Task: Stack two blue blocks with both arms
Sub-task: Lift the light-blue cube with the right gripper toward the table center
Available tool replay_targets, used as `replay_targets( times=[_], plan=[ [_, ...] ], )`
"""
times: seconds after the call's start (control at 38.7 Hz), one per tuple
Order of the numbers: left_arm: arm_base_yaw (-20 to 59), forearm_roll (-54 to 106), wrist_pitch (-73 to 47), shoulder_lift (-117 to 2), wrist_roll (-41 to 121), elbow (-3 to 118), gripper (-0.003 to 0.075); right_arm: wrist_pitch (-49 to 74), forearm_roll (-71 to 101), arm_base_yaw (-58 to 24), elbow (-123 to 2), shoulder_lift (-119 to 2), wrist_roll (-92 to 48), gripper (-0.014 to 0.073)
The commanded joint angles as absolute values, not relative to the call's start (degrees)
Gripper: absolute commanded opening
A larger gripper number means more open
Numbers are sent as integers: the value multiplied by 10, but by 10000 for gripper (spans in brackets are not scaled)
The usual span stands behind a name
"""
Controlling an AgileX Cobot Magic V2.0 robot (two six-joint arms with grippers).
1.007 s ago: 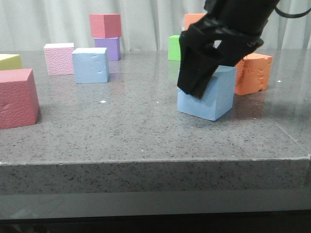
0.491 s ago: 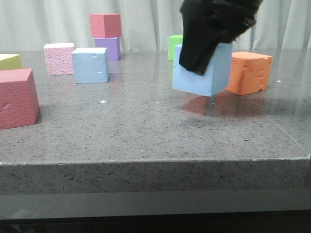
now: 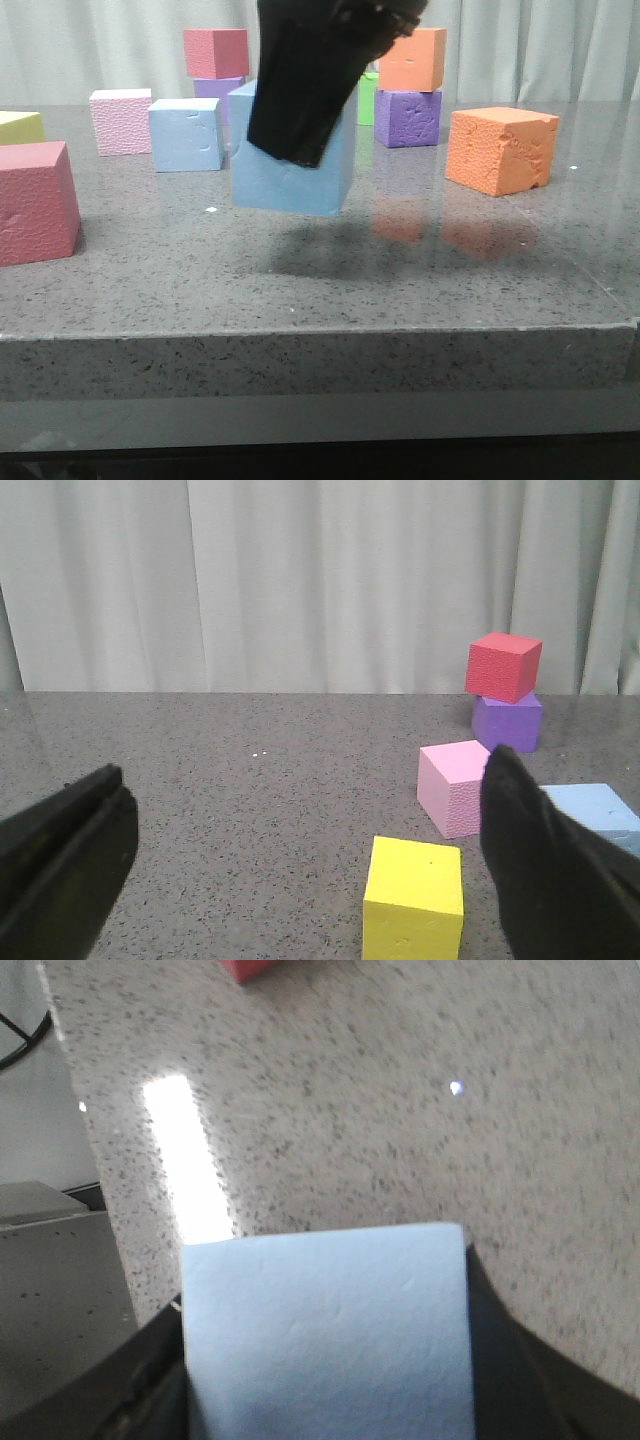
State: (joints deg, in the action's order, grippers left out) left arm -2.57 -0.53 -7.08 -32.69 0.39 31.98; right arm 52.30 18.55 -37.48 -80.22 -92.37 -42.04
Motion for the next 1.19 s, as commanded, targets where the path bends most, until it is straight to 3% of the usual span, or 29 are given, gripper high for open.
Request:
replay_targets(
  times=[0.0,0.34,0.52,0.62,0.85,0.98,1.16],
  plan=[
    [-23,0,-20,-330,0,338,673,488,199,-378,-821,-913,-456,365],
    [-23,0,-20,-330,0,338,673,500,210,-378,-821,-951,-457,384],
    [-23,0,-20,-330,0,338,673,500,210,-378,-821,-951,-457,596],
    [-23,0,-20,-330,0,338,672,499,210,-378,-821,-950,-457,668],
    [-23,0,-20,-330,0,338,673,504,210,-378,-843,-910,-438,664],
    [-23,0,-20,-330,0,338,673,502,210,-370,-861,-877,-359,653],
    [-23,0,-20,-330,0,338,672,504,210,-327,-867,-836,-201,477]
  ],
)
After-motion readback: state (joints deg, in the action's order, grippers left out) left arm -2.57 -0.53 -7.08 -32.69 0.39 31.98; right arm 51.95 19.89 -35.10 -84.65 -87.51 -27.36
